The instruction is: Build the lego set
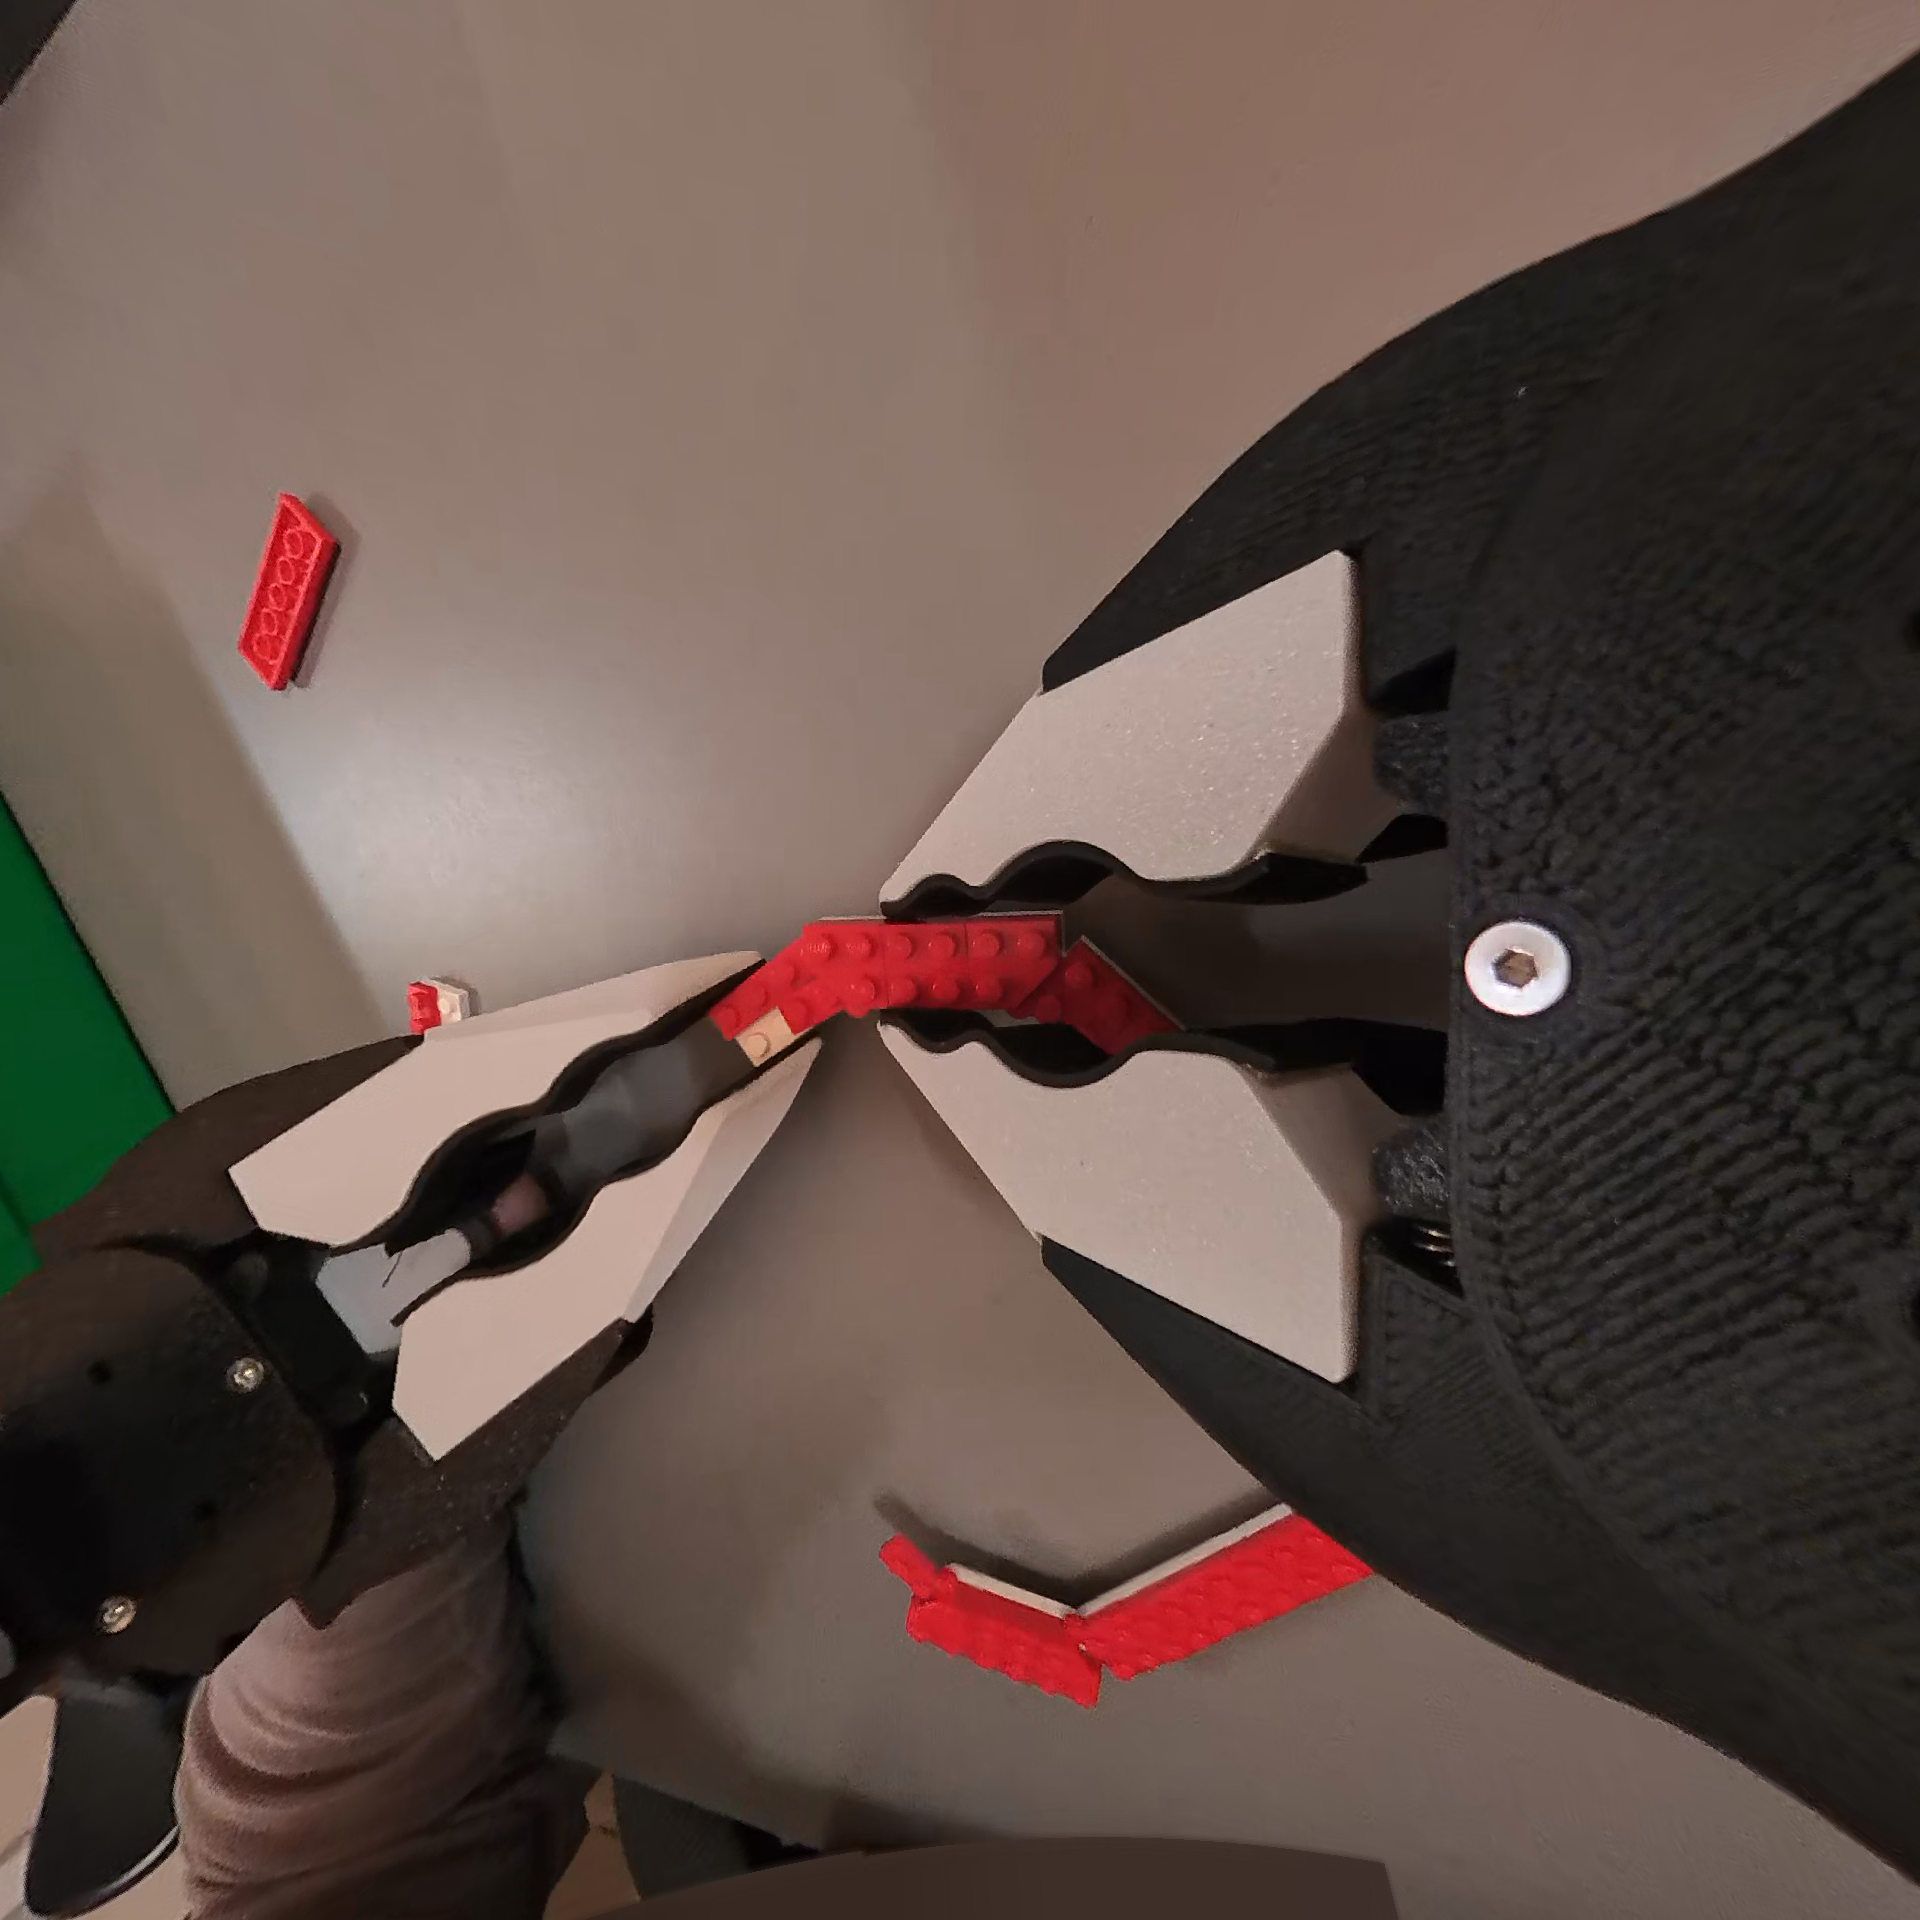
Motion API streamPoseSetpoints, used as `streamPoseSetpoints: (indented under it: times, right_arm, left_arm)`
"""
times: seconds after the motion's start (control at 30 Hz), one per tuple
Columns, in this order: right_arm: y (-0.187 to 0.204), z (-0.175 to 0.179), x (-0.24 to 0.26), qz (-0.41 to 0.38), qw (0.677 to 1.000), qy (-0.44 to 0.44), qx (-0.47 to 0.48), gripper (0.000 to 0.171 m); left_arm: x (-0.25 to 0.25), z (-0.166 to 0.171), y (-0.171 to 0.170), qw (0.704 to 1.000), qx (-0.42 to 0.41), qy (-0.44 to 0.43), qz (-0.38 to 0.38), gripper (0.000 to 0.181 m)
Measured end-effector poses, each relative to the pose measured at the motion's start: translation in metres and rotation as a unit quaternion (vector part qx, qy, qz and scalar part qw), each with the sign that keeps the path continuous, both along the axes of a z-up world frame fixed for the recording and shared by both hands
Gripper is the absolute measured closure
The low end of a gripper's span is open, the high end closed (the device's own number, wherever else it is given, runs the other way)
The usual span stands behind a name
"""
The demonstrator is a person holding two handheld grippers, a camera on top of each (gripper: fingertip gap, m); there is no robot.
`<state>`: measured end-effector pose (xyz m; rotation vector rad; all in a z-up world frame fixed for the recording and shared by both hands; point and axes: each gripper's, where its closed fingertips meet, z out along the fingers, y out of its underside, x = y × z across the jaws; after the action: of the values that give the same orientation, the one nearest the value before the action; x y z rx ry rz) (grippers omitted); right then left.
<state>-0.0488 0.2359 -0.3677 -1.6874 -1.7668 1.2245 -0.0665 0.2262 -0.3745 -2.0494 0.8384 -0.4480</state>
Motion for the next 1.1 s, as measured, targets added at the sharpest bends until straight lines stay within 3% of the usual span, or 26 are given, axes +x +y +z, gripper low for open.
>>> streamPoseSetpoints:
  times: [0.83,1.1]
  right_arm:
    - [-0.003,-0.004,0.003,0.015,1.000,-0.010,0.008,0.153]
    - [-0.013,-0.002,0.007,0.053,0.998,-0.012,-0.044,0.138]
  left_arm:
    - [0.005,0.002,-0.002,1.000,0.000,-0.008,-0.029,0.166]
    - [0.009,0.002,-0.004,0.999,0.006,-0.004,-0.046,0.166]
